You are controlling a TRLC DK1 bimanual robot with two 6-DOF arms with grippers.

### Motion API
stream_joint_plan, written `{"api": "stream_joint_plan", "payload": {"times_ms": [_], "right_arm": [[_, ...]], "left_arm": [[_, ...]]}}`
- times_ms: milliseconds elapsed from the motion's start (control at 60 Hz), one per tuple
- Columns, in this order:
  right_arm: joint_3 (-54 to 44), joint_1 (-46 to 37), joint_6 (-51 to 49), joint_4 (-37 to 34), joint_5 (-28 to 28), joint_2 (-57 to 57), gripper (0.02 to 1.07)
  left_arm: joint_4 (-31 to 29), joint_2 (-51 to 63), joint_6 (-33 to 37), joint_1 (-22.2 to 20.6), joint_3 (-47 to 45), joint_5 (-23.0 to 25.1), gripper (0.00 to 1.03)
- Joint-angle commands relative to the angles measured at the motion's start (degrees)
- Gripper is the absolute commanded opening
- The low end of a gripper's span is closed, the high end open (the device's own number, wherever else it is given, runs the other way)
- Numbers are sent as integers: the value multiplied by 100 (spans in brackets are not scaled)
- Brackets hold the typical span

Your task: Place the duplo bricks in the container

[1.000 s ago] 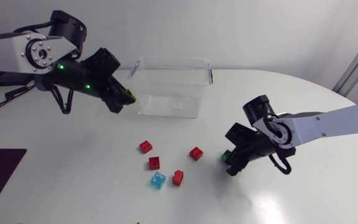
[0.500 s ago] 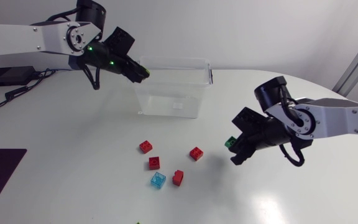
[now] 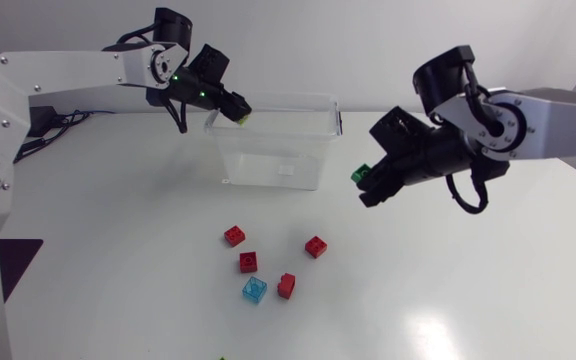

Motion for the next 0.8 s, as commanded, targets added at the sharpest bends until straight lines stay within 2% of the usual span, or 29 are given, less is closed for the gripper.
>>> {"api": "stream_joint_plan", "payload": {"times_ms": [0, 83, 300, 533, 783], "right_arm": [[378, 57, 176, -93, 52, 257, 30], [694, 75, 228, -102, 52, 494, 30], [1512, 84, 343, -172, 35, 1030, 30], [2259, 84, 422, -251, 8, 1487, 30], [2927, 84, 457, -251, -9, 2067, 30]], "left_arm": [[13, 144, -90, 19, 177, 39, 93], [22, -67, -82, 19, -7, 39, 98], [66, -946, -90, 195, -667, 56, 98], [4, -2388, 279, 230, -2161, 206, 98], [-479, -3398, 877, 89, -3690, 223, 98]]}}
